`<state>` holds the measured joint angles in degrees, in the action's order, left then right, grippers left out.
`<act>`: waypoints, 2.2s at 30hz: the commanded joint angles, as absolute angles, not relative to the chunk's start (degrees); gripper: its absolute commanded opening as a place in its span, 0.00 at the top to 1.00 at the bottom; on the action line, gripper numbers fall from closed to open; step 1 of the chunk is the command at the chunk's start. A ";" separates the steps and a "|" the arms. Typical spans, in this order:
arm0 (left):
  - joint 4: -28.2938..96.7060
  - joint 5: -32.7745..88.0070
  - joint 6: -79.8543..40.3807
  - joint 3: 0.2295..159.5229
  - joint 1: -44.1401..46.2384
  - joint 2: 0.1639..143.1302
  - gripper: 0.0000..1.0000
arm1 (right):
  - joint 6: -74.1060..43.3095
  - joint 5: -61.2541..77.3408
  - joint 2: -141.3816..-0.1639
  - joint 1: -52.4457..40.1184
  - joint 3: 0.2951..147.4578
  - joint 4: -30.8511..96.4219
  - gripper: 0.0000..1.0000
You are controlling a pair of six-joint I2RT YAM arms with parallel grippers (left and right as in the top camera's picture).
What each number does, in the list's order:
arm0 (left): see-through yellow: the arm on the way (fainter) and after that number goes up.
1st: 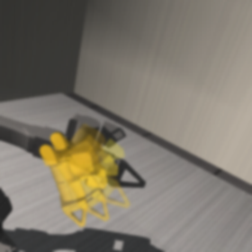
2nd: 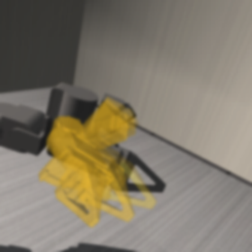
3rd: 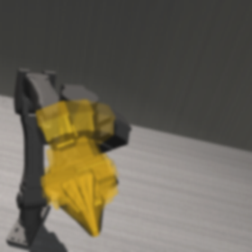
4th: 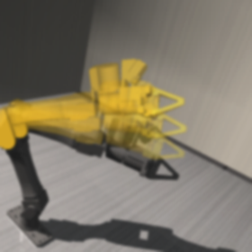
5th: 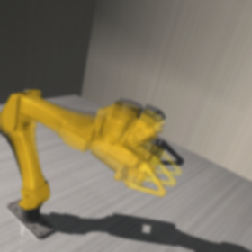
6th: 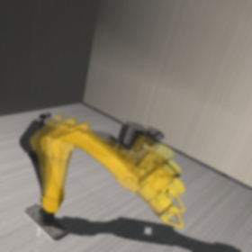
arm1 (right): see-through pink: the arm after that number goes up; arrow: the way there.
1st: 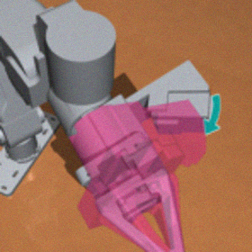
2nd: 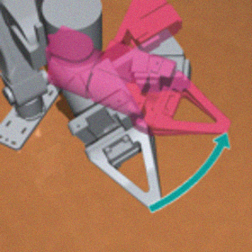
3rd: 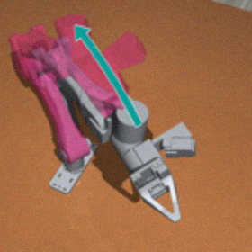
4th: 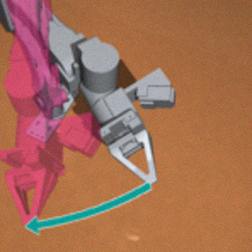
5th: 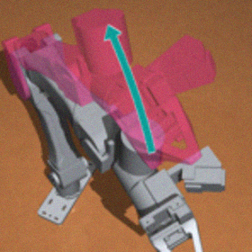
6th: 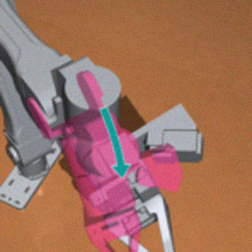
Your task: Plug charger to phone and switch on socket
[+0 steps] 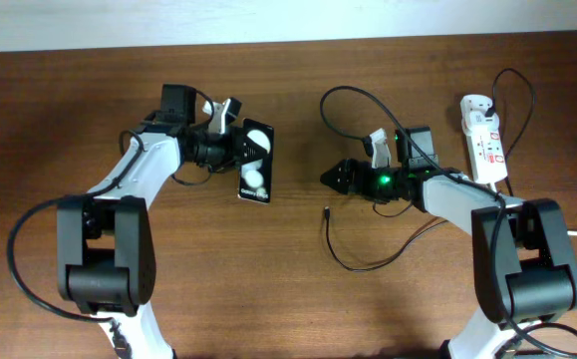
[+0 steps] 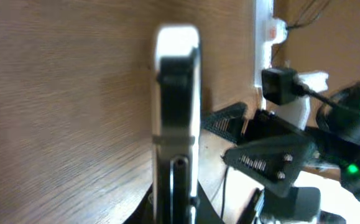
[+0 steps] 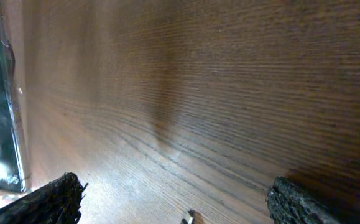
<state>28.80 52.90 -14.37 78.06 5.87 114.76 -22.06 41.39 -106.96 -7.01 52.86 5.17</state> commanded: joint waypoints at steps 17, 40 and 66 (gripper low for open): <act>0.45 64.25 -31.46 61.80 3.62 113.89 1.00 | -21.43 31.16 -109.67 -6.72 51.00 6.68 0.01; -0.45 64.10 -31.51 61.80 3.86 113.86 1.00 | -26.02 3.03 -94.94 -29.26 62.30 44.21 0.63; -1.56 64.12 -32.51 61.80 3.68 113.86 1.00 | -27.53 -4.89 -105.03 -34.85 62.61 35.57 0.96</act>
<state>-0.49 62.74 -32.42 61.80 4.05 114.76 -27.20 -6.15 -105.30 -35.24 62.46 35.51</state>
